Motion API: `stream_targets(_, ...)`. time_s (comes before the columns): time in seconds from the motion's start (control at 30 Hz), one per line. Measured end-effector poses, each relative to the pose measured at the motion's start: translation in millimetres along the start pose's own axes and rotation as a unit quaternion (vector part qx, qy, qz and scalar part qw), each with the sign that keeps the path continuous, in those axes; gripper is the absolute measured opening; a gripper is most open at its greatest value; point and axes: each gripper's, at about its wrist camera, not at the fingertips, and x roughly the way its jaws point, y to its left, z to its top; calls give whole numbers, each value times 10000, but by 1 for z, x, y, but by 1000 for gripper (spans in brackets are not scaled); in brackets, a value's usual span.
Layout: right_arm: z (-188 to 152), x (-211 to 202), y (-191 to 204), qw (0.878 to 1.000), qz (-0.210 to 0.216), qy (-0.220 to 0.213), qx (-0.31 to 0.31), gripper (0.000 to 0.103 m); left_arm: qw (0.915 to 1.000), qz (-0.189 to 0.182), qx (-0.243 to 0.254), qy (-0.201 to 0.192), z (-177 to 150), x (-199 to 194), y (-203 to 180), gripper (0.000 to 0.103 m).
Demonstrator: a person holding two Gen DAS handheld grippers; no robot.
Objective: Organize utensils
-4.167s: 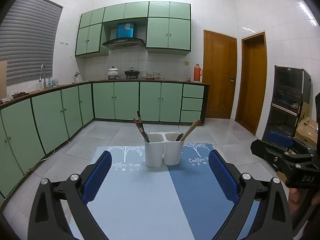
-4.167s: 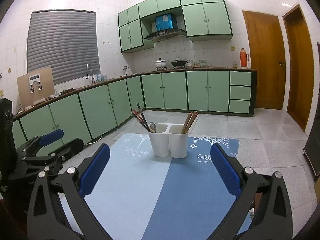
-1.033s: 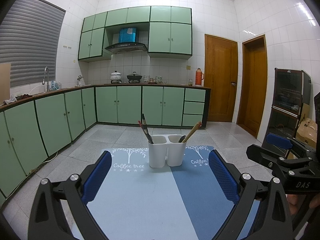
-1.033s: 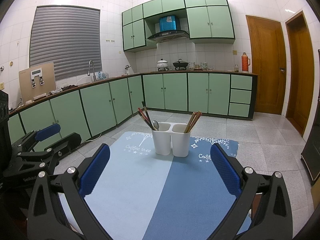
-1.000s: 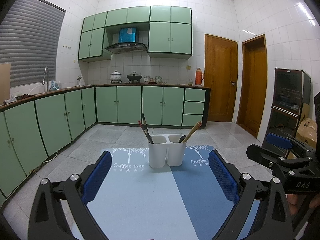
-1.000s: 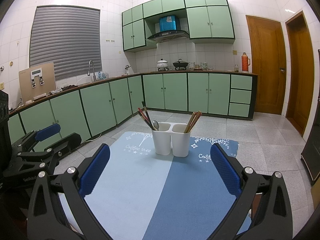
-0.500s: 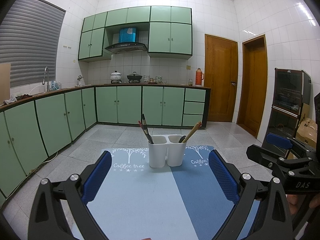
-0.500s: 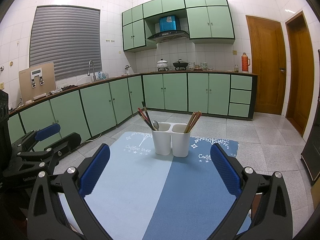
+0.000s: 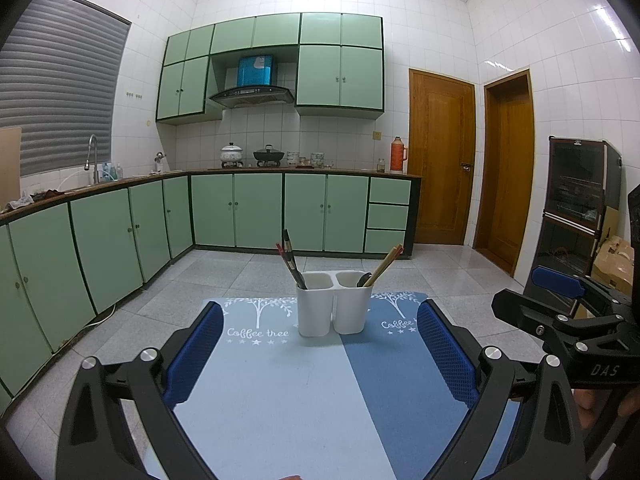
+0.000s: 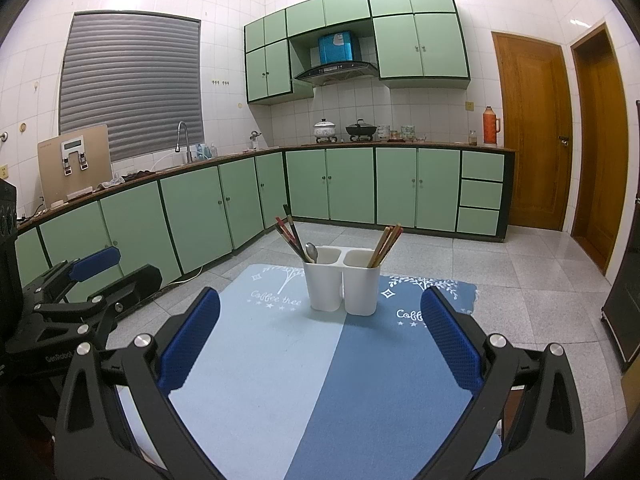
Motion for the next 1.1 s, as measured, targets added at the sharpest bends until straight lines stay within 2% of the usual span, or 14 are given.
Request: stream_targets(1.1, 3, 1, -10, 10000, -41, 32, -19, 97, 10000, -18, -24, 10, 7, -3, 2, 95)
